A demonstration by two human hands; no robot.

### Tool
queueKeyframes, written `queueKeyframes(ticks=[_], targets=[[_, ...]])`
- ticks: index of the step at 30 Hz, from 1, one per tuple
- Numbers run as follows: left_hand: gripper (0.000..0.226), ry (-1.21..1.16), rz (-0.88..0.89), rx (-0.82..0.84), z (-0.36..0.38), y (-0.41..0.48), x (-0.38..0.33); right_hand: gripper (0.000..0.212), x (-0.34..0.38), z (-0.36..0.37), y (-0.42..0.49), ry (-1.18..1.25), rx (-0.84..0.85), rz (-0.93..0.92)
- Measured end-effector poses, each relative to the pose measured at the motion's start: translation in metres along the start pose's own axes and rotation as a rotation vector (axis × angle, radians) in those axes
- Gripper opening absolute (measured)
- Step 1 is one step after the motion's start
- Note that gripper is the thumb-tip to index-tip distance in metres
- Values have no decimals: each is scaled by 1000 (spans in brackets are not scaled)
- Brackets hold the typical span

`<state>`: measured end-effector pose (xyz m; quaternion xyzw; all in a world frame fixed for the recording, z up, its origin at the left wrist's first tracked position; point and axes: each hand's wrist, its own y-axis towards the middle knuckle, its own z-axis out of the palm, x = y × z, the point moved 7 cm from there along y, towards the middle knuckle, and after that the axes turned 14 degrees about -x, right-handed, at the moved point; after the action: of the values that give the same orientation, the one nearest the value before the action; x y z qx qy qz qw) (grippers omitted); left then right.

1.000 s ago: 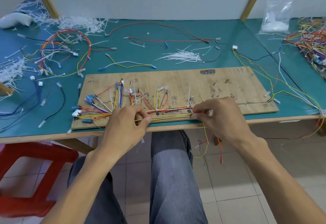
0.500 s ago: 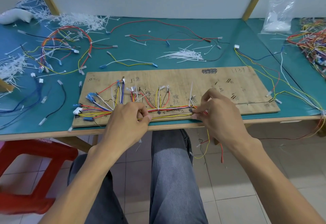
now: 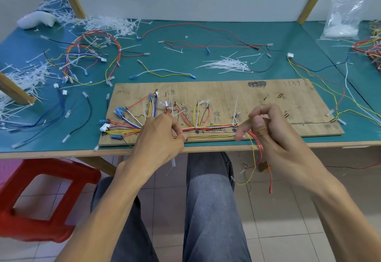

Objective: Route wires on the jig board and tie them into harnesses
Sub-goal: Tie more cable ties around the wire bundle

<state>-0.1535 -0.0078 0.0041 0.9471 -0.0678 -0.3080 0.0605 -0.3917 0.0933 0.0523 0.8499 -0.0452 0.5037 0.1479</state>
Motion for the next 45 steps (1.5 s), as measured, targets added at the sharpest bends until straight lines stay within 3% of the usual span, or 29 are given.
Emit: queueKeyframes(ticks=[3,7,11,16,29,35,45], targets=[[18,11,14,12,0,0,-1,20,7,18,-1,89,34,-19],[20,14,33,-8,-3,-3,-2,19,-1,26,6,371,-94,143],[18,2,41,-4,-7,-5,0,24,-2,31,7,357,-171,161],[14,-9,27,3,-9,-5,2,24,0,45,7,519,-107,297],[14,-16,20,38,-5,-5,2,12,10,53,4,561,49,380],[13,-11,21,32,-5,-9,1,28,11,56,6,649,112,432],[14,-34,20,31,-5,-8,2,24,15,61,26,650,71,374]])
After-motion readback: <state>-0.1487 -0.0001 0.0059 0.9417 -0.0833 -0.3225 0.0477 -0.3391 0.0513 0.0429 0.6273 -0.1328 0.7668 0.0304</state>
